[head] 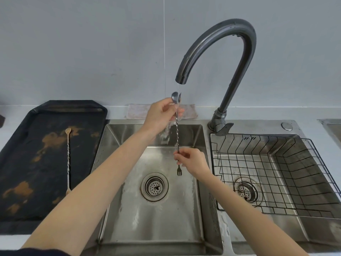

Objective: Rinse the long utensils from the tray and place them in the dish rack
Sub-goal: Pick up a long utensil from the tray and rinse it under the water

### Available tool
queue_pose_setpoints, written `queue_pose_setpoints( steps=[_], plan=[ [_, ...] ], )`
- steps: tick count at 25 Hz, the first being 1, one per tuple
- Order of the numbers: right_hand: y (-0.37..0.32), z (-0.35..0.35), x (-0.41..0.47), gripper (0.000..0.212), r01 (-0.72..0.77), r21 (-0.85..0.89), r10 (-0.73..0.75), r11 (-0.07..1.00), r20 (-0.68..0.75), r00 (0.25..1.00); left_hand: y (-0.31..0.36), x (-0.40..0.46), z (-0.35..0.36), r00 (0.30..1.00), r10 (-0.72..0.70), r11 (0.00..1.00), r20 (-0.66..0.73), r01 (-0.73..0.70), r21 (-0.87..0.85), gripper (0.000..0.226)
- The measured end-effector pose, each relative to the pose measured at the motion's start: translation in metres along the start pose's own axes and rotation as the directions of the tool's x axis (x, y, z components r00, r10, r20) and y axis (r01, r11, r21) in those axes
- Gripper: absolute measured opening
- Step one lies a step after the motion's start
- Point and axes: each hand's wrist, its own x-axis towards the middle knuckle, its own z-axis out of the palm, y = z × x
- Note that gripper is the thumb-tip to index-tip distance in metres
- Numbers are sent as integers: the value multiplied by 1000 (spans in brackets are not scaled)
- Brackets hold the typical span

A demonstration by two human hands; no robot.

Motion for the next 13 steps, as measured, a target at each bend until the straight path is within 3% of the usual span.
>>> queue_pose_setpoints(
  steps=[4,8,13],
  plan=[
    [0,1,-2,15,-19,52,21,998,-30,999,4,3,0,997,13,987,-70,-24,-157,14],
    [-10,0,1,16,17,127,-12,992,-42,999,-13,-8,10,998,-66,994,8,67,-84,15],
    [-6,1,-5,13,-2,50,5,999,-55,998,2,6,1,994,-8,986,-112,-11,-165,14]
  ],
)
